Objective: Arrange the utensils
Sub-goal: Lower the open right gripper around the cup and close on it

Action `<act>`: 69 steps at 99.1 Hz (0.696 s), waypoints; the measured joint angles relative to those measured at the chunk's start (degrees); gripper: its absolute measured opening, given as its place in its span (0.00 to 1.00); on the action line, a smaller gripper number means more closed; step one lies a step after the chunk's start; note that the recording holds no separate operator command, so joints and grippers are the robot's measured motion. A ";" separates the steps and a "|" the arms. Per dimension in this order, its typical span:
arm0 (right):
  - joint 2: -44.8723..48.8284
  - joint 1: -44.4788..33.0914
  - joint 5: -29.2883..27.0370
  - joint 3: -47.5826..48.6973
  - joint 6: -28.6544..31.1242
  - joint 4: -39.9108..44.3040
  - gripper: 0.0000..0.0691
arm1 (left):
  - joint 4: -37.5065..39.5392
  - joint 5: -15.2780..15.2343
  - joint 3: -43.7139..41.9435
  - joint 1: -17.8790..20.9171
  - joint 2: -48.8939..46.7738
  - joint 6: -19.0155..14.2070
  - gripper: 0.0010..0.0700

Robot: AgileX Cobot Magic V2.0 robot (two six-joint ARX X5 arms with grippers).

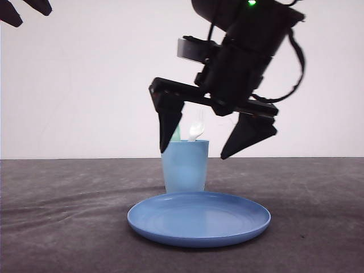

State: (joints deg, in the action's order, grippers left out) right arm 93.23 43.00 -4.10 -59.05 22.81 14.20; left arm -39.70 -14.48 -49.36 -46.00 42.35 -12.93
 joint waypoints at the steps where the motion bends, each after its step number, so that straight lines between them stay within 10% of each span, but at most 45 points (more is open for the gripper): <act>1: 0.26 -0.04 0.00 -0.31 0.00 0.17 0.98 | 0.00 0.00 0.00 0.00 0.00 0.00 0.39; 69: 11.41 -2.93 4.11 -8.85 -0.09 1.11 0.98 | 0.02 0.00 0.00 0.00 0.00 0.13 0.39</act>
State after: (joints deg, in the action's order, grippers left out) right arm 104.64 40.07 0.01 -67.90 22.72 15.31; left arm -39.68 -14.48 -49.36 -46.00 42.35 -12.80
